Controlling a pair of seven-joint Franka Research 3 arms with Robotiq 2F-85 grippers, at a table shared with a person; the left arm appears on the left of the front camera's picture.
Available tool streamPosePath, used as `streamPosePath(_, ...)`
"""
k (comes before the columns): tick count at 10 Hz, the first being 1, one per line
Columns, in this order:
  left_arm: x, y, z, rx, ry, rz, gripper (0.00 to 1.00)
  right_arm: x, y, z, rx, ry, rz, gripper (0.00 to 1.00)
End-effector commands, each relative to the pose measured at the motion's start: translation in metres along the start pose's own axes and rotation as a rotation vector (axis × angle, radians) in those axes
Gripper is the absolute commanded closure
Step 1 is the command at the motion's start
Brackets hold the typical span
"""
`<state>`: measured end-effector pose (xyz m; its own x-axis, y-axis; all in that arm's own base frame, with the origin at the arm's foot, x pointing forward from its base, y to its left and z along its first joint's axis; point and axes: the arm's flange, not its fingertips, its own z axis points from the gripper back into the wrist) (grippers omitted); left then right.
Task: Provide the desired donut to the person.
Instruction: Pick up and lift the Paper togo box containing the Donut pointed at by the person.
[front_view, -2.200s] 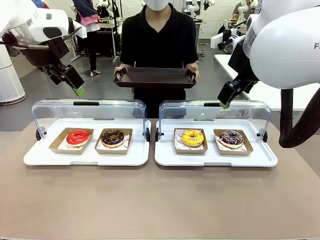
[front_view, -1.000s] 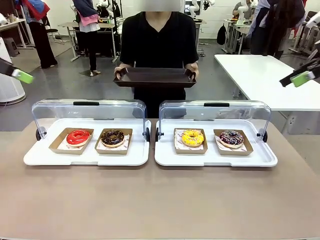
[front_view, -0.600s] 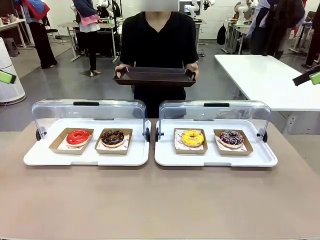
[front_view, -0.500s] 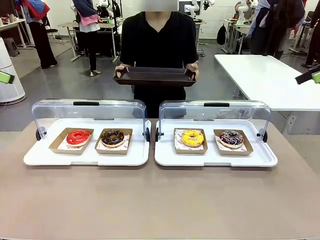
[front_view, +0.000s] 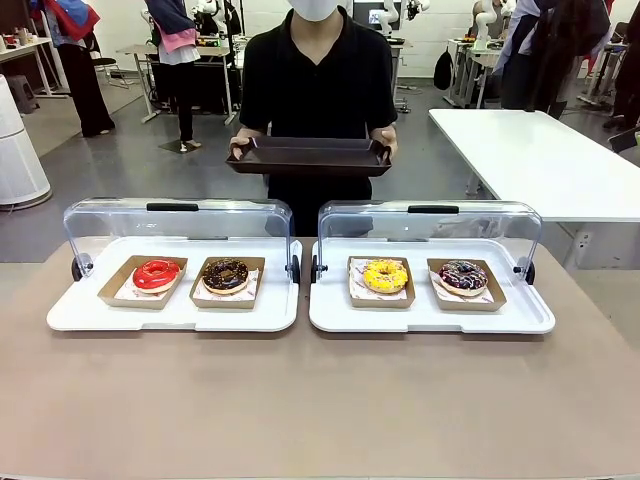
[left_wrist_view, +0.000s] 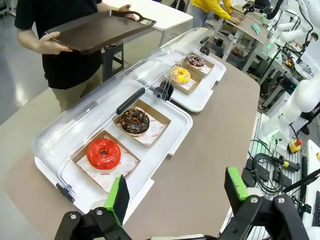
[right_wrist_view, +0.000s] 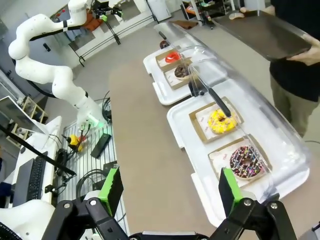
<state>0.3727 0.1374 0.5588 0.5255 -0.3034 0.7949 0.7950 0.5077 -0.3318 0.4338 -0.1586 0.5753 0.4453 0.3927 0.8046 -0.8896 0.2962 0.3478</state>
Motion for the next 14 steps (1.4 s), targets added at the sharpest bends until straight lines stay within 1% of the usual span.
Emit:
streamPosePath(1, -0.0028, -0.0053, -0.0028, -0.008, -0.003, -0.022, 0.0, -0.0055, 0.006, -0.0084, -0.027, -0.001, -0.01, 0.0)
streamPosePath(2, -0.0032, -0.0047, -0.0043, -0.013, 0.009, -0.03, 0.0, -0.005, 0.007, -0.0083, -0.033, 0.008, -0.01, 0.0)
streamPosePath(3, -0.0001, -0.0022, 0.0004, -0.001, 0.001, -0.002, 0.0, -0.0036, 0.0078, -0.0103, -0.033, 0.029, -0.011, 0.0)
streamPosePath(4, -0.0001, -0.0022, 0.0004, -0.001, 0.001, -0.002, 0.0, -0.0016, 0.0002, -0.0016, -0.007, 0.001, -0.003, 0.0)
streamPosePath(14, -0.0001, -0.0022, 0.0004, -0.001, 0.001, -0.002, 0.0, -0.0016, 0.0002, -0.0016, -0.007, 0.001, -0.003, 0.0)
